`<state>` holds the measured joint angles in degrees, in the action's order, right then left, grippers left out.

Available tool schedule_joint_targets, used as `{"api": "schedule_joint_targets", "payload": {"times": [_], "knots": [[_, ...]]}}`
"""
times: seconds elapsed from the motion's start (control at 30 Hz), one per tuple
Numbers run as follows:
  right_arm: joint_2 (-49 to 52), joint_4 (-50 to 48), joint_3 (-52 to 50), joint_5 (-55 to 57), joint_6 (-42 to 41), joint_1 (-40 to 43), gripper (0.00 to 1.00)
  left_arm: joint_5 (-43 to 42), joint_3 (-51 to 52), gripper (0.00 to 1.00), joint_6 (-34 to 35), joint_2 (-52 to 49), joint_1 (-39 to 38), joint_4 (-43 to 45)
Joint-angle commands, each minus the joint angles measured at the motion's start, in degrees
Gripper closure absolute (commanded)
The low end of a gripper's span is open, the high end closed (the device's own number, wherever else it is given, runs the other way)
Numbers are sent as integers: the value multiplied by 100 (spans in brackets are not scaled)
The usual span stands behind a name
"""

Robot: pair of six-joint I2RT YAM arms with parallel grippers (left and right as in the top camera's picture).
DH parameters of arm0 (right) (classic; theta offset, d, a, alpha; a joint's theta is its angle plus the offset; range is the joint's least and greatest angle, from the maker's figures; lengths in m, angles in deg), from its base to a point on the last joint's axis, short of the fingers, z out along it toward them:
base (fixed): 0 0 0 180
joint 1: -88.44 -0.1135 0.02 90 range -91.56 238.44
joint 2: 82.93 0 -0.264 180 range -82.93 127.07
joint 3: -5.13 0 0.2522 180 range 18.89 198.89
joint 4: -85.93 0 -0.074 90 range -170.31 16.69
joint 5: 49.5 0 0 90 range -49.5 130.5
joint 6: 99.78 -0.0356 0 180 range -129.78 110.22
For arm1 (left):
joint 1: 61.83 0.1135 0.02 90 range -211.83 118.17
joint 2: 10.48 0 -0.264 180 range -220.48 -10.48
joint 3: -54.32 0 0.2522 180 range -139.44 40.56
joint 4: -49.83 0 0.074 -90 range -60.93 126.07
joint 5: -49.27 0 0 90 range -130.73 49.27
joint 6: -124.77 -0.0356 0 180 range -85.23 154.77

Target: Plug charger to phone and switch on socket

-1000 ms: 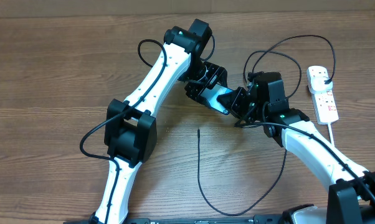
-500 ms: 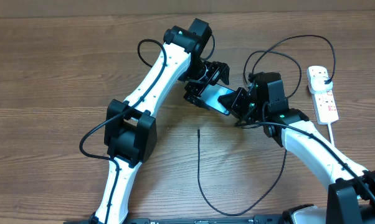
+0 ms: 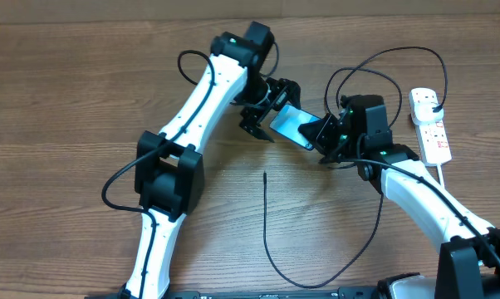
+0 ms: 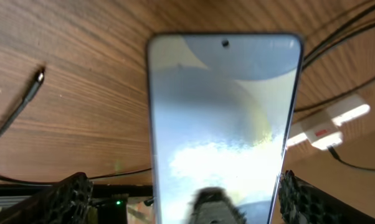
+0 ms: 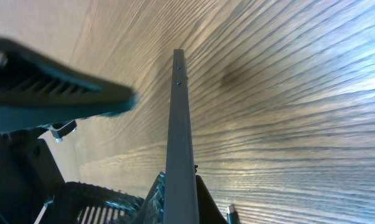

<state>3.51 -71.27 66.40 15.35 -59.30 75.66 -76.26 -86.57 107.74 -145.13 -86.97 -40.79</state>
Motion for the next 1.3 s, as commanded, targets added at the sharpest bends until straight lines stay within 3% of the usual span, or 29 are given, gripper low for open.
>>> {"api": "schedule_joint_targets", "payload": {"times": [0.0, 0.2, 0.53, 0.67, 0.9, 1.07, 1.27], "knots": [[-26, -81, 79, -199, -494, 127, 96, -560, -157, 2, -798, 20, 278, 55], [-26, -175, 81, -339, -1364, 136, 96, -1250, -157, 0, -1519, 20, 575, 448], [-26, -973, 81, -337, -3499, 140, 96, -1956, -157, 0, -1506, 20, 756, 1165], [-26, -1226, 81, -245, -4332, 140, 96, -1937, -157, 0, -1327, 20, 756, 1373], [-26, -1480, 81, -28, -4564, 140, 96, -1880, -157, 0, -1082, 20, 756, 1628], [-26, -1517, 81, -39, -5755, 140, 96, -1532, -157, 0, -498, 20, 750, 1637], [-26, -2212, 81, -107, -6002, 122, 96, -1342, -157, 0, -170, 20, 741, 2074]]}}
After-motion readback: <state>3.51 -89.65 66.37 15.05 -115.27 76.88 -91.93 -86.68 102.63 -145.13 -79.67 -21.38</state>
